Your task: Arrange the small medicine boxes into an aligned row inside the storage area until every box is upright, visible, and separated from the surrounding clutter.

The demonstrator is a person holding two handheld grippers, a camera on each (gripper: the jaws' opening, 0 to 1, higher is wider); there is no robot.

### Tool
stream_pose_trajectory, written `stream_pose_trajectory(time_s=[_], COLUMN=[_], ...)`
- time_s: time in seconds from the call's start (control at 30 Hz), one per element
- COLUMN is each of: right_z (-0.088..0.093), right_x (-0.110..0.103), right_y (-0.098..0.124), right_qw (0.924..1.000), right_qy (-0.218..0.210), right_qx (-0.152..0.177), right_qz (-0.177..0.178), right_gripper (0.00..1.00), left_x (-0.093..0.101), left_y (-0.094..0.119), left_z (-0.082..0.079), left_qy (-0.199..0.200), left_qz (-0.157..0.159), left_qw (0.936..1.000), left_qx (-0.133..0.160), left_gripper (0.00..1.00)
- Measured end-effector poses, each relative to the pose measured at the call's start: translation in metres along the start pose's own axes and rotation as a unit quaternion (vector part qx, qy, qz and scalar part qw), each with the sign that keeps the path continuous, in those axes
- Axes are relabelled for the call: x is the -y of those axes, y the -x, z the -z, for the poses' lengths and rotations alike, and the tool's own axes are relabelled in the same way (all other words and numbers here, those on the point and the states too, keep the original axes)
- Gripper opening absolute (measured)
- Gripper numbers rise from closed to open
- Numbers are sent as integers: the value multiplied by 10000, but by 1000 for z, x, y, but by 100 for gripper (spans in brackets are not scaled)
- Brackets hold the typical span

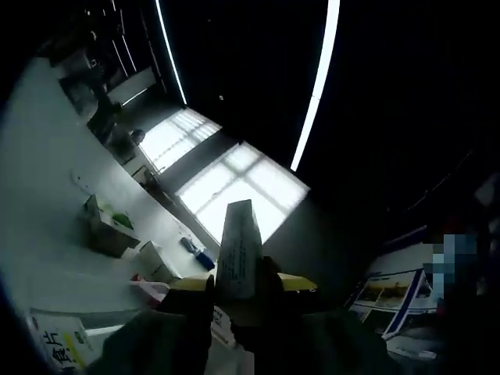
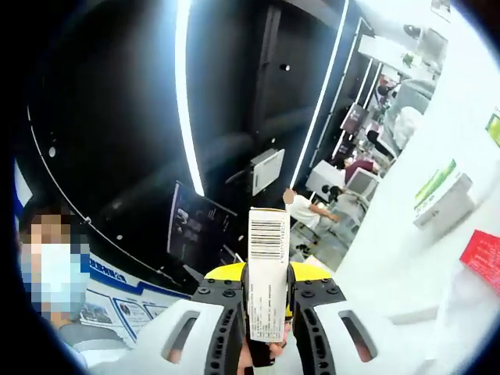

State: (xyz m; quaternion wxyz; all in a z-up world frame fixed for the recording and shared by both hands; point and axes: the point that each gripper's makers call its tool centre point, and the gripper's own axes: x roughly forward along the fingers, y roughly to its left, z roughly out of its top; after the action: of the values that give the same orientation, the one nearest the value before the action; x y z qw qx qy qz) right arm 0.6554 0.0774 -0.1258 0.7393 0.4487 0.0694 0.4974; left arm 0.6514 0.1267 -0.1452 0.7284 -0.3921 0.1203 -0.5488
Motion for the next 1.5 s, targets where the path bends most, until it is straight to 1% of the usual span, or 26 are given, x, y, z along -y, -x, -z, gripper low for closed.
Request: stream_pose_trajectory(time_s=[0.03, 0.07, 0.13, 0.17, 0.23, 0.33, 0.47, 0.53, 0.7, 0.83, 0.9, 0.93, 0.97, 1.0, 1.07, 1.17, 1.27, 1.43, 1.5], right_z=[1, 4, 7, 10, 12, 14, 16, 18, 18, 14, 14, 14, 14, 13, 13, 16, 19, 19, 19], right_x=[0, -1, -3, -4, -6, -9, -9, -7, -9, -13, -16, -18, -20, -18, -19, -17, -18, -19, -17], right_y=[0, 0, 0, 1, 1, 1, 1, 0, -2, -6, -8, -8, -9, -9, -9, -14, -16, -18, -18], right_qw=[10000, 9998, 9995, 9990, 9984, 9972, 9972, 9973, 9976, 9974, 9970, 9967, 9964, 9959, 9958, 9958, 9950, 9945, 9949], right_qy=[-26, -55, -80, -111, -178, -298, -215, -176, 63, 270, 305, 329, 345, 451, 407, 340, 394, 338, 316], right_qx=[-78, -191, -303, -423, -503, -616, -661, -673, -619, -601, -620, -635, -672, -713, -761, -800, -888, -940, -926], right_qz=[-18, -54, -96, -136, -198, -293, -270, -240, -298, -302, -342, -373, -394, -318, -321, -275, -248, -301, -259], right_gripper=[18, 18, 18, 18, 18, 18, 19, 19, 20, 25, 24, 20, 20, 20, 19, 19, 19, 19, 19], left_x=[1, 4, 6, 8, 11, 15, 13, 12, 15, 16, 17, 18, 18, 19, 22, 19, 17, 19, 16], left_y=[-1, -1, -2, -2, -2, -1, -1, 0, 3, 4, 2, 1, 1, 1, 2, 5, 9, 13, 16], left_z=[2, 6, 12, 17, 25, 38, 45, 45, 43, 40, 40, 41, 42, 41, 42, 40, 35, 31, 26], left_qy=[19, 50, 37, 27, 91, 239, 434, 493, 315, 249, 232, 216, 204, 165, 109, 33, -152, -419, -635], left_qz=[39, 88, 118, 156, 188, 234, 179, 138, 38, 46, 44, 42, 36, 86, 77, 79, 3, 18, -65], left_qw=[10000, 9998, 9994, 9988, 9979, 9959, 9942, 9937, 9948, 9953, 9954, 9953, 9951, 9953, 9957, 9969, 9973, 9967, 9962], left_qx=[-56, -173, -337, -472, -607, -843, -963, -998, -968, -937, -923, -941, -966, -954, -915, -776, -725, -701, -600], left_gripper=[29, 29, 28, 27, 23, 21, 20, 20, 20, 20, 20, 20, 20, 20, 20, 21, 21, 22, 24])
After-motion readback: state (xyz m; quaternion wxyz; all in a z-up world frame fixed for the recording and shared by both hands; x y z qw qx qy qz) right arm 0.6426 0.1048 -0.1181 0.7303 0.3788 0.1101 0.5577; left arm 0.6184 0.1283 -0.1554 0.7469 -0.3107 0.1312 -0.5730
